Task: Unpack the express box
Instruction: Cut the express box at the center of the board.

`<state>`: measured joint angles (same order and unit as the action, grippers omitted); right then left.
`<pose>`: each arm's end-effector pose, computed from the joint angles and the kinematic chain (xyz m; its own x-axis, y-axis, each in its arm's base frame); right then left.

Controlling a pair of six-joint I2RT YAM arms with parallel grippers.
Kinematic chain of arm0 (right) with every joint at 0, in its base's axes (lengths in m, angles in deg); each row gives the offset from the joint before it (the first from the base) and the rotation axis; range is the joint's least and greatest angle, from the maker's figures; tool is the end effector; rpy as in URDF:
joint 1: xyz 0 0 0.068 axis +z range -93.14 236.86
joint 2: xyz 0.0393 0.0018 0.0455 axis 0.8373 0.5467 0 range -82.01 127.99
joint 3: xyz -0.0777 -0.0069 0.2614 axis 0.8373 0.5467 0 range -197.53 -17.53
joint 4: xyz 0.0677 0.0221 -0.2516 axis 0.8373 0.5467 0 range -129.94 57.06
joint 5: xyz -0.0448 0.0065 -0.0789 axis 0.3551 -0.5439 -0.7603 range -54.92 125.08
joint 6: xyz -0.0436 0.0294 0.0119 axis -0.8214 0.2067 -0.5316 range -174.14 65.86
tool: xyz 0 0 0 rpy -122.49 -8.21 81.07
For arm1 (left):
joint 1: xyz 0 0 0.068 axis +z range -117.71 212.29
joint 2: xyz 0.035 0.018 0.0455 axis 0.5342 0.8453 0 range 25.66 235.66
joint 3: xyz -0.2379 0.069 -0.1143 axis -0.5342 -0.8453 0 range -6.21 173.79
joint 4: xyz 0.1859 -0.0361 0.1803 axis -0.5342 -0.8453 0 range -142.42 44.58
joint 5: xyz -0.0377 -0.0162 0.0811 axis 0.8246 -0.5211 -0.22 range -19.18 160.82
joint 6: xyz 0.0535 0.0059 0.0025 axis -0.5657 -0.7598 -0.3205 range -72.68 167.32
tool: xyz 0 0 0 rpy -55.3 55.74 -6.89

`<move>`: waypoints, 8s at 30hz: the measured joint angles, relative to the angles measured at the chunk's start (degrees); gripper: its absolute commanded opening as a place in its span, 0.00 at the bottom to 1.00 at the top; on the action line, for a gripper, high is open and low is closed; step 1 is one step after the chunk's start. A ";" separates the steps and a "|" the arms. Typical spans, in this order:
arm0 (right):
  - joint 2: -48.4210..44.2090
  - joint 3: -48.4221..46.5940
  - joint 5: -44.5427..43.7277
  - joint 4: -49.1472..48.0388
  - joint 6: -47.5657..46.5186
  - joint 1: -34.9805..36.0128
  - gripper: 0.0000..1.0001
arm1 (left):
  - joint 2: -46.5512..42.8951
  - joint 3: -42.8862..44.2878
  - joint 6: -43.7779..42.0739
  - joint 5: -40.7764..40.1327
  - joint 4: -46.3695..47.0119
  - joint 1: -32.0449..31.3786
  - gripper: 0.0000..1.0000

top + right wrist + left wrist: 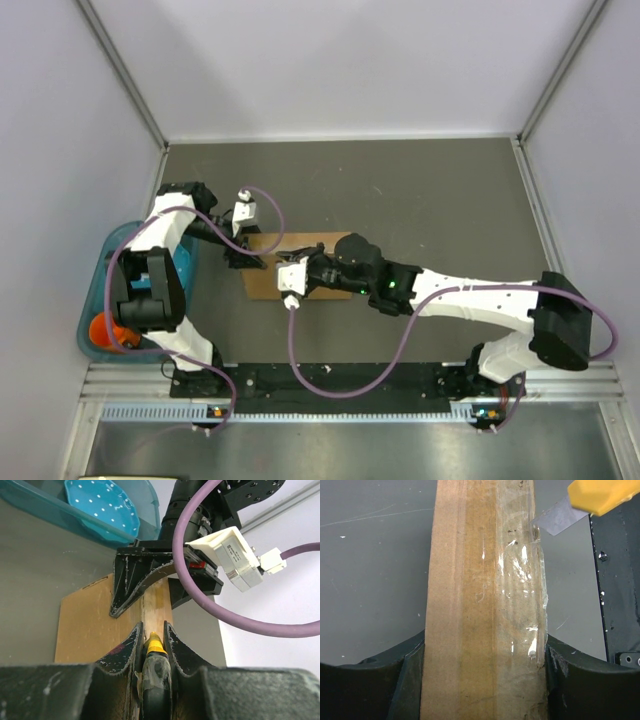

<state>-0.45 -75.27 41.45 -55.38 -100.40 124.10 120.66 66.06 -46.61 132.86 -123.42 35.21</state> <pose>0.1272 0.3130 0.3145 0.6538 -0.2977 -0.6957 -0.7038 0.0986 -0.7036 0.2765 -0.0172 0.2480 -0.1204 0.4622 -0.8785 0.9918 0.0183 -0.1263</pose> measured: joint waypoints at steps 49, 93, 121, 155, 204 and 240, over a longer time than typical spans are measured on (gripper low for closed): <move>1.77 -0.15 1.46 -1.81 1.46 0.66 0.00 | -0.02 -0.07 -0.24 0.00 -0.02 0.02 0.17; 0.74 0.13 -0.44 1.22 -1.25 0.48 0.00 | -0.76 -1.25 -0.68 0.70 0.55 0.39 0.16; -4.46 2.95 -1.60 5.66 -2.38 -0.61 0.00 | -0.79 -1.25 -0.59 0.83 0.57 0.31 0.16; -10.25 6.75 0.31 8.70 -1.18 -3.48 0.00 | -1.14 -1.88 -0.24 1.64 1.33 -0.46 0.15; -8.41 1.40 -0.98 16.63 -0.68 -5.20 0.00 | -1.53 -1.88 1.27 0.87 1.73 1.60 0.15; -12.28 1.95 -5.70 22.32 -1.03 -4.39 0.00 | -1.53 -1.88 1.25 1.07 2.12 1.14 0.15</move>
<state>-12.74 -73.32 35.75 -33.07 -101.42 119.71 119.13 64.18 -45.37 133.93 -121.30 36.35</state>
